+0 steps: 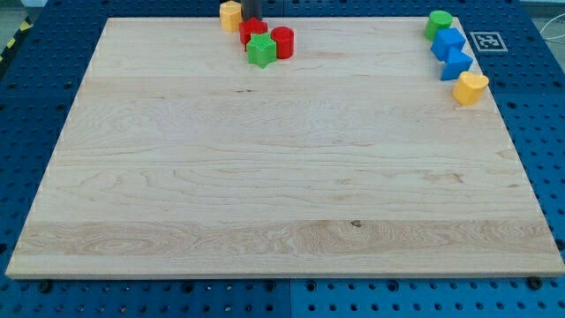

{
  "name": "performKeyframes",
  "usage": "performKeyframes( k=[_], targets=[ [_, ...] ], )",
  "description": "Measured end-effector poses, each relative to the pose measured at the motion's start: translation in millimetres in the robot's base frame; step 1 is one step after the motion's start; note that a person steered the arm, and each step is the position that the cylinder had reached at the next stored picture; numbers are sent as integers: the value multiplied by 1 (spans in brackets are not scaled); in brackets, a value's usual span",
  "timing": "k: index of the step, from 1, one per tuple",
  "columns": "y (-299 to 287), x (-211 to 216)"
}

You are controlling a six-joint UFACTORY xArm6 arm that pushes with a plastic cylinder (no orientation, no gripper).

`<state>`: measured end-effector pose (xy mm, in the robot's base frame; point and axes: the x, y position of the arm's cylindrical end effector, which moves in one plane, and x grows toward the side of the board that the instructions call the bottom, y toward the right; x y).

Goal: Move the red circle to the center right

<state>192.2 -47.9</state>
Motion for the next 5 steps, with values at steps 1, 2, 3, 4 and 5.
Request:
performKeyframes(
  k=[1, 2, 3, 4, 5],
  targets=[
    [15, 26],
    [18, 59],
    [32, 64],
    [60, 65],
    [68, 75]
  ],
)
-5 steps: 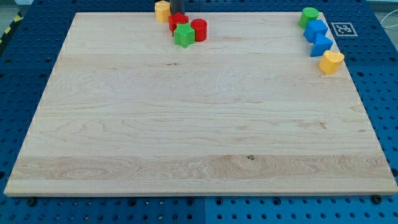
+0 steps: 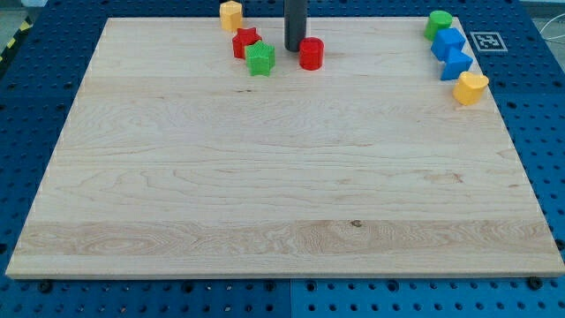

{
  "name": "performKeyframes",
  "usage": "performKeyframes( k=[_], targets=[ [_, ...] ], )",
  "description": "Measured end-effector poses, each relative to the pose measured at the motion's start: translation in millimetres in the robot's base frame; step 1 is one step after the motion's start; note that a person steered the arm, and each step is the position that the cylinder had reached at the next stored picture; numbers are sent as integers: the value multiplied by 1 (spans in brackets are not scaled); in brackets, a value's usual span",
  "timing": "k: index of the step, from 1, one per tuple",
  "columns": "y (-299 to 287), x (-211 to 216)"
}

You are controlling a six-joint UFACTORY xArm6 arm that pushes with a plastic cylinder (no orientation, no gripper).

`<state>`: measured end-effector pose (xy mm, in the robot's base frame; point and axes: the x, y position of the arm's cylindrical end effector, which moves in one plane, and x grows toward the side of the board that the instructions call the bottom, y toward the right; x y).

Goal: Move the red circle to the center right

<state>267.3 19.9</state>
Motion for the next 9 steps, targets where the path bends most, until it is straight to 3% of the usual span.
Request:
performKeyframes(
  k=[8, 9],
  targets=[
    [89, 125],
    [111, 125]
  ],
)
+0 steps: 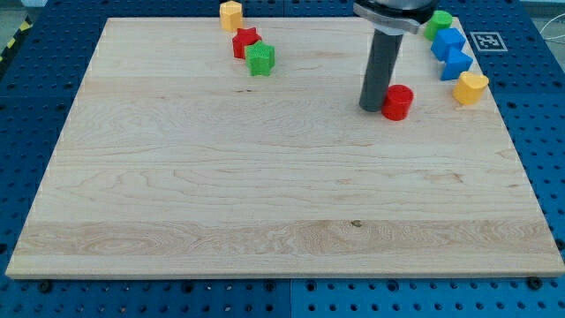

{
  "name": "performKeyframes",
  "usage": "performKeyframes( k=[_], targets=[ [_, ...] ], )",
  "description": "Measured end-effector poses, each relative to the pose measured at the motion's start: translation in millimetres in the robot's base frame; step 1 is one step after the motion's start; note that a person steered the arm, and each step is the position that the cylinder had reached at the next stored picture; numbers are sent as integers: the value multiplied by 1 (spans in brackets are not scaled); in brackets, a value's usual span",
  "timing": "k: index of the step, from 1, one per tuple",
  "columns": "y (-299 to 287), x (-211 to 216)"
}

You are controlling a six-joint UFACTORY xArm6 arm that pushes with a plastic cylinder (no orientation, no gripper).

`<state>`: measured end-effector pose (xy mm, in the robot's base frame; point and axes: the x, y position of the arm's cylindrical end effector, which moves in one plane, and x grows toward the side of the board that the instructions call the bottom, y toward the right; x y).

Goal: Move the red circle to the center right

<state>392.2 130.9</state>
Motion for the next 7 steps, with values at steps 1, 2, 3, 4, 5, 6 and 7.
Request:
performKeyframes(
  k=[1, 2, 3, 4, 5, 6, 7],
  targets=[
    [26, -7],
    [52, -7],
    [77, -1],
    [86, 0],
    [86, 1],
    [86, 3],
    [87, 3]
  ],
)
